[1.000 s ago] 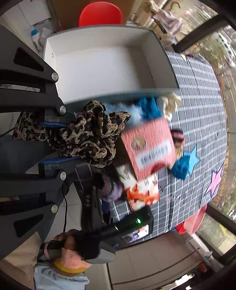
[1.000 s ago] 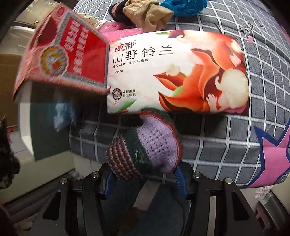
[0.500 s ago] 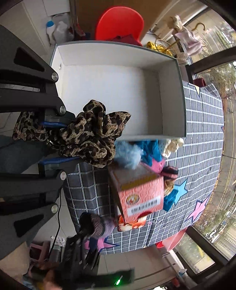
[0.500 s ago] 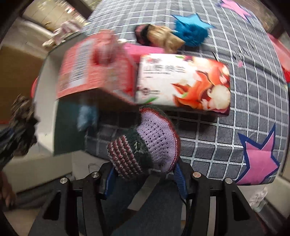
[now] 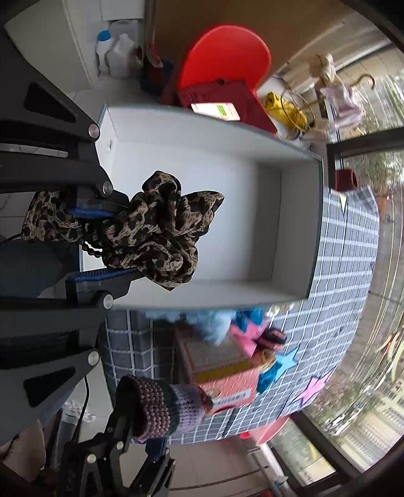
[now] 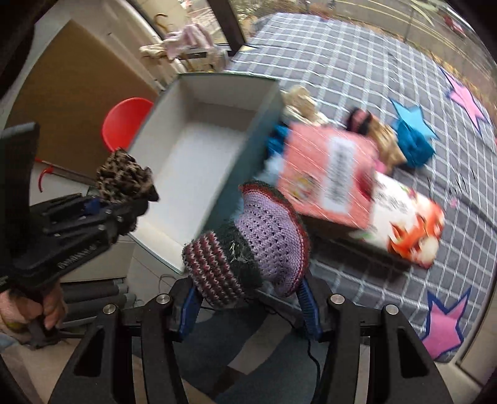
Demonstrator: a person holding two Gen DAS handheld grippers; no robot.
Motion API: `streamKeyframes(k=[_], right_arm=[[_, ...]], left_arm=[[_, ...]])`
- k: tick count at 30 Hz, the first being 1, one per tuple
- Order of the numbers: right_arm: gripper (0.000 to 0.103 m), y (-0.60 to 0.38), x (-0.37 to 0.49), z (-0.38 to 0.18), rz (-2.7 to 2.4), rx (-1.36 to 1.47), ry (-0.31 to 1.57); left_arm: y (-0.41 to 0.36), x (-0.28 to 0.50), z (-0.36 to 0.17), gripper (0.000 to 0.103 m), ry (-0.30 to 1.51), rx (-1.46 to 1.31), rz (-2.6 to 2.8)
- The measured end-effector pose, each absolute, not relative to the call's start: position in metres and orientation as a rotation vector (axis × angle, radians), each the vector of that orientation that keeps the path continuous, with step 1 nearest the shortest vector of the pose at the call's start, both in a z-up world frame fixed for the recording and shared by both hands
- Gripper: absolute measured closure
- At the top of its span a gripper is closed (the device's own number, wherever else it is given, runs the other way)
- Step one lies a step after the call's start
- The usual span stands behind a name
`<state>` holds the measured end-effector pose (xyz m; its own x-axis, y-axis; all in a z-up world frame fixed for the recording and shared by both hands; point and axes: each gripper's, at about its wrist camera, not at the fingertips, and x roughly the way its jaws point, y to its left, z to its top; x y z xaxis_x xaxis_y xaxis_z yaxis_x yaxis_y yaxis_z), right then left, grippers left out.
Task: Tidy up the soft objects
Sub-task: 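Lift and carry the leopard scrunchie and knit hat with both tools over the white box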
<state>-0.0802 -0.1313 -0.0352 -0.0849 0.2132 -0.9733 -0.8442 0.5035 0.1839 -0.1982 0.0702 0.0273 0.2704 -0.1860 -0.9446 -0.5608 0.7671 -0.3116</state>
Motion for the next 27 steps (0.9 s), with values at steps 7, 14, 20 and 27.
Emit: streamKeyframes(k=[7, 14, 20, 27], right_arm=[[0.047, -0.090, -0.094, -0.030, 1.035, -0.660, 1.341], [0.047, -0.059, -0.104, -0.031, 1.057, -0.713, 1.324], [0.047, -0.042, -0.106, -0.034, 1.054, -0.750, 1.330], [0.047, -0.025, -0.105, -0.035, 1.039, -0.765, 1.329]], left_arm=[[0.099, -0.222, 0.032, 0.075, 1.273, -0.739, 0.357], [0.107, -0.239, 0.040, 0.075, 1.273, -0.745, 0.393], [0.112, -0.250, 0.045, 0.075, 1.284, -0.753, 0.410], [0.116, -0.253, 0.045, 0.075, 1.300, -0.756, 0.419]])
